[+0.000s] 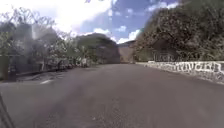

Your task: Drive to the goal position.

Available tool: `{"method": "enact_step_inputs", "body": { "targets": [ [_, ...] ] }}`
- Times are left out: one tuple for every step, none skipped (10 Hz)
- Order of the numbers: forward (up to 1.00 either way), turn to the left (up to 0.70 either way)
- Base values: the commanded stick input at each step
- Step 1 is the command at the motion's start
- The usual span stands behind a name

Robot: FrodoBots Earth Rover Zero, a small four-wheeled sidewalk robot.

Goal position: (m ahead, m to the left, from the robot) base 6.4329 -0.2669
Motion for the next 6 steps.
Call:
{"method": "enact_step_inputs", "body": {
  "targets": [
    [0.70,0.00],
    [0.70,0.00],
    [0.70,0.00],
    [0.70,0.00],
    [0.70,0.00],
    [0.70,0.00]
  ]
}}
